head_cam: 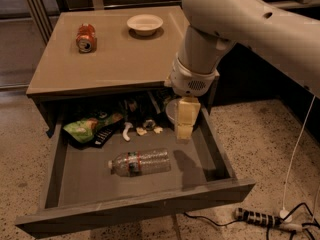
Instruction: Pick water bottle from top drawer and place on counter
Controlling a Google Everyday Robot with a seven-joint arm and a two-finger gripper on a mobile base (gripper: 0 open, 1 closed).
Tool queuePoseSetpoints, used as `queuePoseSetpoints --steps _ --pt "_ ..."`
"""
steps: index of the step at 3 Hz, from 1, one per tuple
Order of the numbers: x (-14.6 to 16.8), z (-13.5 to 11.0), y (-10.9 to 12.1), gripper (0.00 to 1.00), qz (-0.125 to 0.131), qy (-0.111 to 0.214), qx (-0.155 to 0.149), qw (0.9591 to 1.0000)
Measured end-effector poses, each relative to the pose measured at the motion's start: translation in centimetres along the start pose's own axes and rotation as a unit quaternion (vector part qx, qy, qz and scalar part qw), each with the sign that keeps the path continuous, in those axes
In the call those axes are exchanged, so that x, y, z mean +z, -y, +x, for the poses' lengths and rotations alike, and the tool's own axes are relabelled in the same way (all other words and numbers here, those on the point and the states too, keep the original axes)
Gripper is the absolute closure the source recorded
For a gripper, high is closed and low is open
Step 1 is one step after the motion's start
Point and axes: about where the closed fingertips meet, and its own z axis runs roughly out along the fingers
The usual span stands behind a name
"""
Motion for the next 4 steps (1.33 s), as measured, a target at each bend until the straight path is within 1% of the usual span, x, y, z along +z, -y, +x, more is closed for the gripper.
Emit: queuePoseSetpoints --steps 1,2,3,4 --pt "1.5 0.1 -0.9 0.00 -0.012 0.004 -0.004 0.9999" --pt "5.4 0.4 -3.7 0.00 -0.056 0.000 -0.022 0.9982" --pt "5.3 0.6 -3.5 0.00 -0.055 -0.001 -0.020 0.9983" --pt "6.3 0.0 -1.1 0.00 -0.058 0.012 -0.013 0.9981"
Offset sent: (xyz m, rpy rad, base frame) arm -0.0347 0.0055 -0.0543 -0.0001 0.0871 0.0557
